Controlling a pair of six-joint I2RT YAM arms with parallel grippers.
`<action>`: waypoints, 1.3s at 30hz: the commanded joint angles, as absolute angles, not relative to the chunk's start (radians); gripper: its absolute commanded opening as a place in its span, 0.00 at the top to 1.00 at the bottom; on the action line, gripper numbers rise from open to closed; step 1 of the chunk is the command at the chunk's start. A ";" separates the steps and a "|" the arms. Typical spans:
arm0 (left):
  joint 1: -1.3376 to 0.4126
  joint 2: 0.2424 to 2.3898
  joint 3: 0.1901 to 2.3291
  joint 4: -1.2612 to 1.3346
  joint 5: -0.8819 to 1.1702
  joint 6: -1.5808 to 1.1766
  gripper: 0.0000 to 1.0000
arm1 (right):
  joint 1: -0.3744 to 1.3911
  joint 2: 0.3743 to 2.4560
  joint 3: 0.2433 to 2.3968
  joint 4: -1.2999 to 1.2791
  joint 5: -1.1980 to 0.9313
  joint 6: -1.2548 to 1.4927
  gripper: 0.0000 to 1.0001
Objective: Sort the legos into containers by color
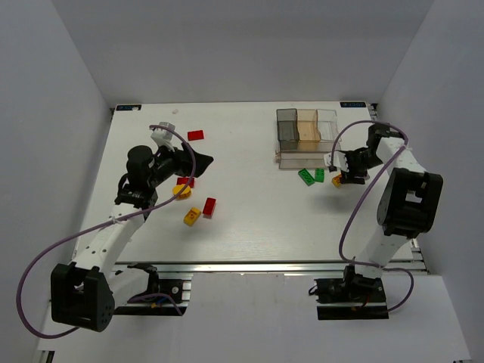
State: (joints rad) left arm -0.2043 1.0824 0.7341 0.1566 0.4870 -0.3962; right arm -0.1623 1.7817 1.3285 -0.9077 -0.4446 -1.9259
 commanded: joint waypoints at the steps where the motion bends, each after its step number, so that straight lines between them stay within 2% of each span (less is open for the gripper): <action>1: -0.199 1.085 0.773 0.140 0.497 -0.382 0.03 | -0.161 1.845 1.454 -1.066 -0.463 -2.129 0.32; 5: -0.199 1.095 0.770 0.146 0.506 -0.382 0.03 | -0.158 1.847 1.384 -0.957 -0.413 -2.143 0.31; 19: -0.199 1.121 0.773 0.143 0.508 -0.380 0.03 | -0.123 2.000 1.451 -0.882 -0.328 -2.135 0.27; 25: -0.199 1.121 0.770 0.140 0.503 -0.377 0.03 | -0.110 2.069 1.518 -0.960 -0.276 -2.138 0.30; 28: -0.199 1.120 0.773 0.138 0.502 -0.376 0.03 | -0.103 2.097 1.549 -1.028 -0.247 -2.120 0.40; 31: -0.199 1.117 0.772 0.140 0.500 -0.376 0.03 | -0.101 2.086 1.536 -1.069 -0.223 -2.111 0.55; 32: -0.199 1.117 0.772 0.140 0.499 -0.376 0.03 | -0.101 2.082 1.514 -1.075 -0.216 -2.108 0.75; 33: -0.199 1.115 0.772 0.140 0.502 -0.377 0.03 | -0.100 2.062 1.500 -1.081 -0.216 -2.108 0.84; 35: -0.199 1.117 0.770 0.141 0.505 -0.377 0.03 | -0.101 2.033 1.448 -1.086 -0.224 -2.112 0.94; 39: -0.199 1.114 0.770 0.141 0.502 -0.377 0.03 | -0.101 1.922 1.433 -1.193 -0.319 -2.115 0.95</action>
State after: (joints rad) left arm -0.2043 1.1286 0.7345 0.1387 0.4873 -0.3859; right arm -0.1028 2.0041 1.4441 -1.0470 -0.2565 -1.9785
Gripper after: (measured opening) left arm 0.965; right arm 0.431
